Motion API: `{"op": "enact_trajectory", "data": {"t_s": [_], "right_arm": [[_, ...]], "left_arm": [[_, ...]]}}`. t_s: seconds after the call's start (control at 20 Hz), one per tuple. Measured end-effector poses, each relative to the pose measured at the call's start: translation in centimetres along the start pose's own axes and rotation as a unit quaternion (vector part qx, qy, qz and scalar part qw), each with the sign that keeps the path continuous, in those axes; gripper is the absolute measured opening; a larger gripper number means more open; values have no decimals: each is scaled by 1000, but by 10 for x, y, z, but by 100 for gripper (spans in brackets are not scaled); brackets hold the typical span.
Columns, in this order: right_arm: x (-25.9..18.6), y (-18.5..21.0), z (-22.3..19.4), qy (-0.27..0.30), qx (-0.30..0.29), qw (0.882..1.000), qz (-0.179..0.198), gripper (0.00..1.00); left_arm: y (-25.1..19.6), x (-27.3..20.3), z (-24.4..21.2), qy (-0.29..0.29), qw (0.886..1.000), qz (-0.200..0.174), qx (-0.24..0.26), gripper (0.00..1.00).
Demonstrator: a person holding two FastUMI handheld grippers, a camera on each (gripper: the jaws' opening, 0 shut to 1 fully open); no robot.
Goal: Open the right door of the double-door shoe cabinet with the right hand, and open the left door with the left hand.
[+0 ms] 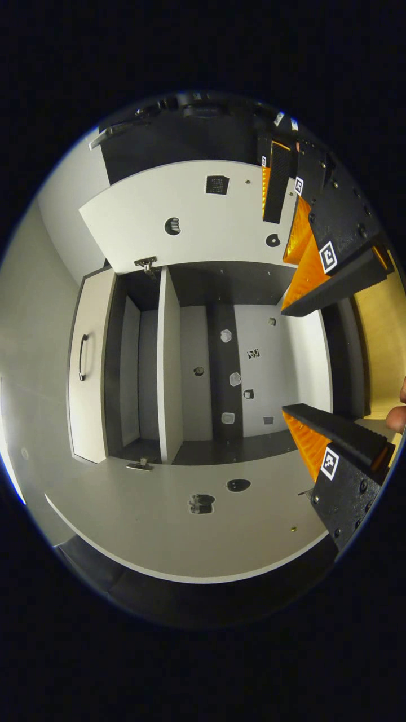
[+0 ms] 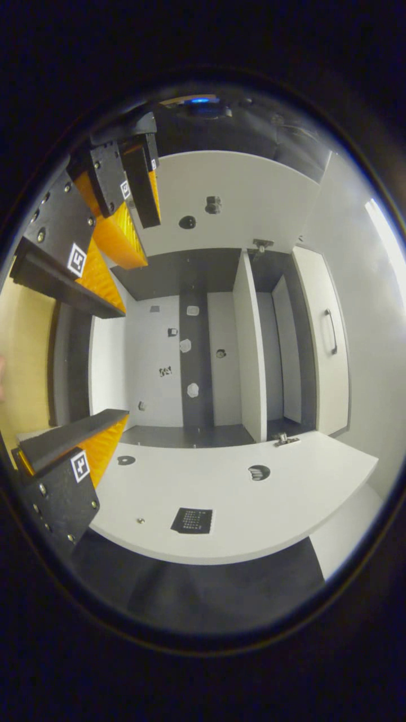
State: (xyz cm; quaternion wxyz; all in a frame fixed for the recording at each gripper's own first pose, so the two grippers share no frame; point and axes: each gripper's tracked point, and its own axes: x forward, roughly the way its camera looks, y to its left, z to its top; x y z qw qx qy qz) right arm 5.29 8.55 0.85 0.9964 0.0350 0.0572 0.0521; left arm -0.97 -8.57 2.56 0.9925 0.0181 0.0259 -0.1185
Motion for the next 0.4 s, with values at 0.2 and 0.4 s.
{"op": "enact_trajectory", "data": {"t_s": [0.2,0.4], "right_arm": [[-2,-11,1,-3,-1,1000,-18,96],[-3,-14,3,-9,1,1000,-27,96]], "left_arm": [[1,2,-4,5,1000,-6,-5,96],[5,1,-3,3,1000,-8,-4,96]]}}
